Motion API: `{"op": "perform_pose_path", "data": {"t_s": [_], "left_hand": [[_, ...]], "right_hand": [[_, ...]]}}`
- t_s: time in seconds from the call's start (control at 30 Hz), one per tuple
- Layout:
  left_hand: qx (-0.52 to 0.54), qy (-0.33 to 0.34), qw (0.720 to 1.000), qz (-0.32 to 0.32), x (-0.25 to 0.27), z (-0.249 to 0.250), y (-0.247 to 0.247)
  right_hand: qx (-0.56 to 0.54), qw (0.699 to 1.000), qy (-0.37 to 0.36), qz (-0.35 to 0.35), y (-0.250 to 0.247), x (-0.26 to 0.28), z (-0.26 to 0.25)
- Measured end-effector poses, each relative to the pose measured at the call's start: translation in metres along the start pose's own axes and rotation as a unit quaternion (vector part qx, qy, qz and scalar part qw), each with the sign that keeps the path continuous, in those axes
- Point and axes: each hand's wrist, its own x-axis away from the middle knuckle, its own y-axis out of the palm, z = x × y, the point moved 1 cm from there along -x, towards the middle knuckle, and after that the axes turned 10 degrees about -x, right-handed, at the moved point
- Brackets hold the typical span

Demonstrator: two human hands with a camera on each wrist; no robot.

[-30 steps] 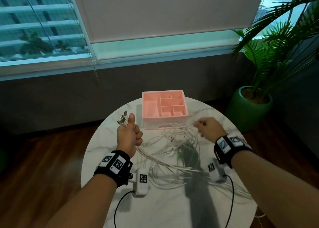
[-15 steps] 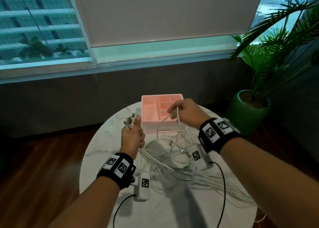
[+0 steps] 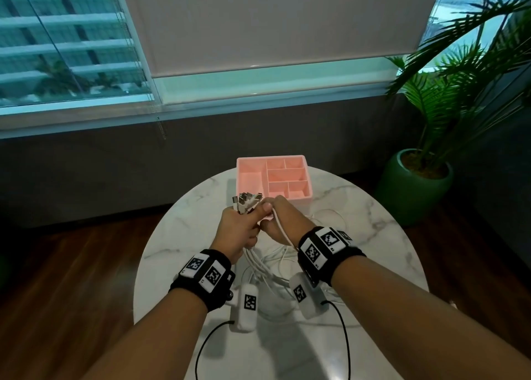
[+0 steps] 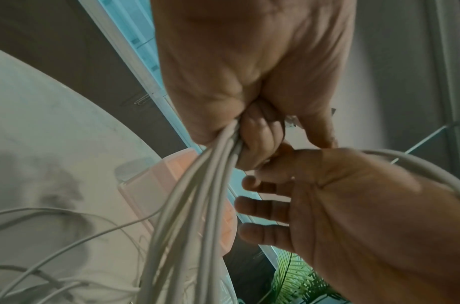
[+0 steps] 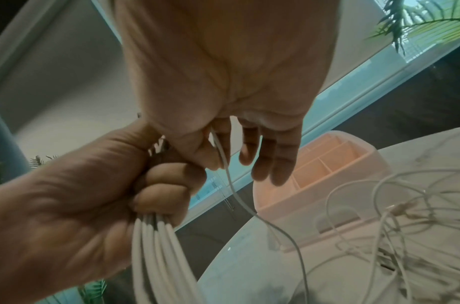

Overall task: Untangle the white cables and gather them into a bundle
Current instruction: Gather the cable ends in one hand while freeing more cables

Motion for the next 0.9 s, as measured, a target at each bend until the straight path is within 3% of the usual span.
{"op": "perform_pose_path", "data": {"t_s": [0.3,0.47,0.6,0.7,0.77,0.9], "left_hand": [[-0.017,0.004,1.0,-0.019,-0.001,-0.004,-0.005],[-0.067,0.004,0.998,0.017,-0.003,-0.017,-0.012],[-0.004,0.018,1.0,0.026,0.0,-0.015,-0.012],[0.045,0.027,0.996,0.074,-0.008,-0.002,-0.025],[0.043,0.029,0.994,0.097,-0.011,0.0,-0.033],[0.05,0.004,0.988,0.145,-0.017,-0.018,-0.038]], "right_hand": [[0.041,0.999,0.005,-0.012,-0.006,0.008,-0.005],[-0.066,0.99,0.122,0.022,-0.025,0.017,0.021],[0.114,0.98,0.154,-0.053,-0.02,0.024,0.042],[0.133,0.958,0.234,-0.096,-0.018,0.044,0.079],[0.095,0.956,0.268,-0.068,-0.024,0.053,0.096],[-0.034,0.964,0.262,0.021,-0.048,0.049,0.09]]}}
